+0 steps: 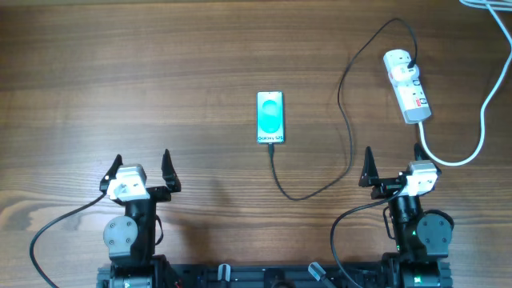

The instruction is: Plug charger to phone and switch on socket

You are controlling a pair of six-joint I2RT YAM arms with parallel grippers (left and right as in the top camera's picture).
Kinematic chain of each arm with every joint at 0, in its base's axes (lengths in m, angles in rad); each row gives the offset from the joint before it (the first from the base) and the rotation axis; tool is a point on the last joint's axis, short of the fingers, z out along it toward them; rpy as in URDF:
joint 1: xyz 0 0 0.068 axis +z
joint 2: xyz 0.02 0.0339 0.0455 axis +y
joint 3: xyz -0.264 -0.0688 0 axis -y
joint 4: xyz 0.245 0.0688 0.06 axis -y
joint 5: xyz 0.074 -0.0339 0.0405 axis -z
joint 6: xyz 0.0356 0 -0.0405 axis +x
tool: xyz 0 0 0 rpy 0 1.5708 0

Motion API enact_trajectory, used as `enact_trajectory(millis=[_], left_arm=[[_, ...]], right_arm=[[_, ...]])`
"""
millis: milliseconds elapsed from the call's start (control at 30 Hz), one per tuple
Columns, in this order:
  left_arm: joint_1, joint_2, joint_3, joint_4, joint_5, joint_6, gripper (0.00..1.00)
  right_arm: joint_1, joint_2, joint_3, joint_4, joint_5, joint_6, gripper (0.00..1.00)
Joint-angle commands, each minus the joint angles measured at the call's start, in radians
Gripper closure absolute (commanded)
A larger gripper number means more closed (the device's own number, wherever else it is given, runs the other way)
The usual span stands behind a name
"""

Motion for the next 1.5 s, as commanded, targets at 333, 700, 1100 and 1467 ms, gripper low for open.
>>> enact_trajectory(millis=[333, 700, 1100, 1467], left_arm=[[0.000, -0.010, -0.006, 0.000, 0.012, 0.016, 0.00], [0.000, -0.010, -0.006, 0.000, 0.012, 0.016, 0.00], [0.000, -0.010, -0.006, 0.000, 0.012, 0.016, 0.00], [0.000, -0.010, -0.006, 0.000, 0.012, 0.016, 0.00]], right_arm=[[-0.003, -0.012, -0.001, 0.001, 0.010, 0.013, 0.00], [-0.003, -0.012, -0.001, 0.001, 0.010, 0.013, 0.00], [0.037, -0.012, -0.001, 0.001, 0.013, 0.010, 0.00], [0.037, -0.012, -0.001, 0.000, 0.021, -0.039, 0.00]])
